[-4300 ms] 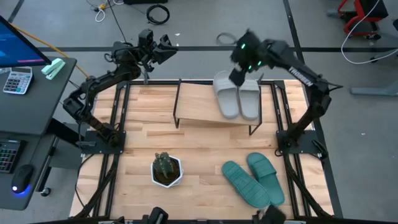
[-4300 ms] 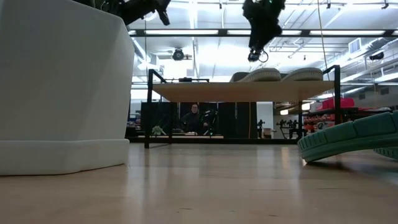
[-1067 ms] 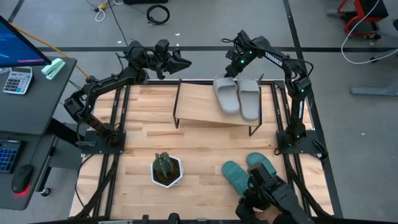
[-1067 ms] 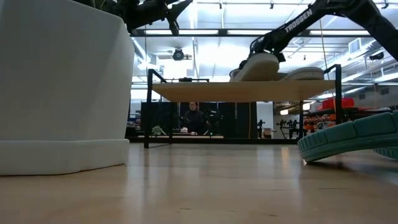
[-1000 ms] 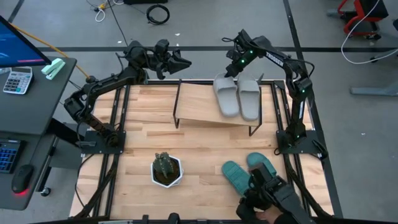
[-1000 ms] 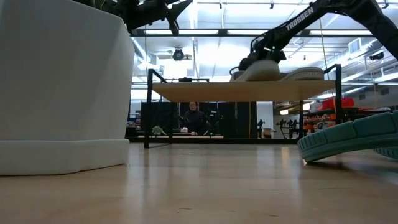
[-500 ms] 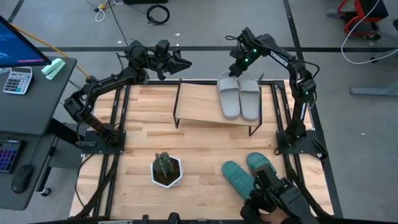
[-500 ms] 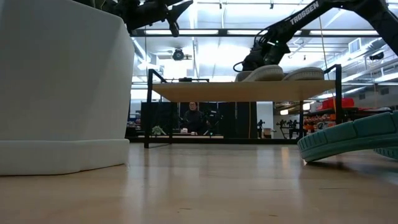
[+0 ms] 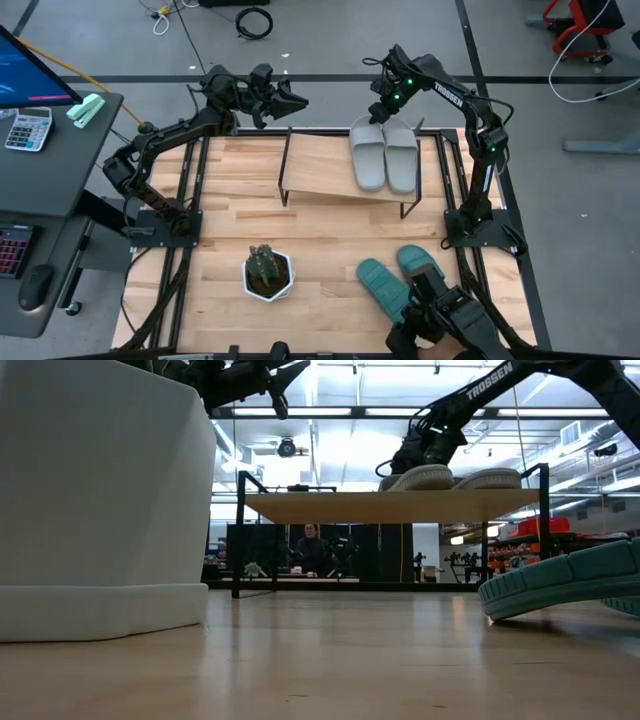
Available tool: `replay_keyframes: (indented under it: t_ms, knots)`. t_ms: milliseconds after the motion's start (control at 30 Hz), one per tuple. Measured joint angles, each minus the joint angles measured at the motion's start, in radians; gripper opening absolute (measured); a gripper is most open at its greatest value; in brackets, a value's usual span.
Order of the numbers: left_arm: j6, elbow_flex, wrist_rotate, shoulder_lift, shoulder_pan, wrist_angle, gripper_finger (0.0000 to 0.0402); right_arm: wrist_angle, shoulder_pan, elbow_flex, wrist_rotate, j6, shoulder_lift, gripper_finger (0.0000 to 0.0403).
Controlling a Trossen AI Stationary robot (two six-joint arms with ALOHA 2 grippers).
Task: Pick and place slides into the shelf
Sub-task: Put the gray slide on the shelf, then put the left green slide on the shelf
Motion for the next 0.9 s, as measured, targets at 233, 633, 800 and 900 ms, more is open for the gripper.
replay_keyframes:
  t_ms: [233,633,800,900]
  knots:
    - [0.006,0.0,0.0,0.0,0.0,0.0,0.0089,-0.036,0.001,0.022,0.057,-0.002,0.0,0.0155]
    - [0.021,0.0,0.0,0.0,0.0,0.0,0.0087,-0.118,0.0,0.199,0.199,-0.008,0.0,0.0189]
    - [0.021,0.0,0.0,0.0,0.0,-0.007,0.0091,-0.251,0.0,0.333,0.249,0.019,-0.001,0.0188]
    - [0.03,0.0,0.009,0.0,-0.002,-0.037,0.0088,-0.328,0.001,0.384,0.283,0.065,-0.002,0.0188]
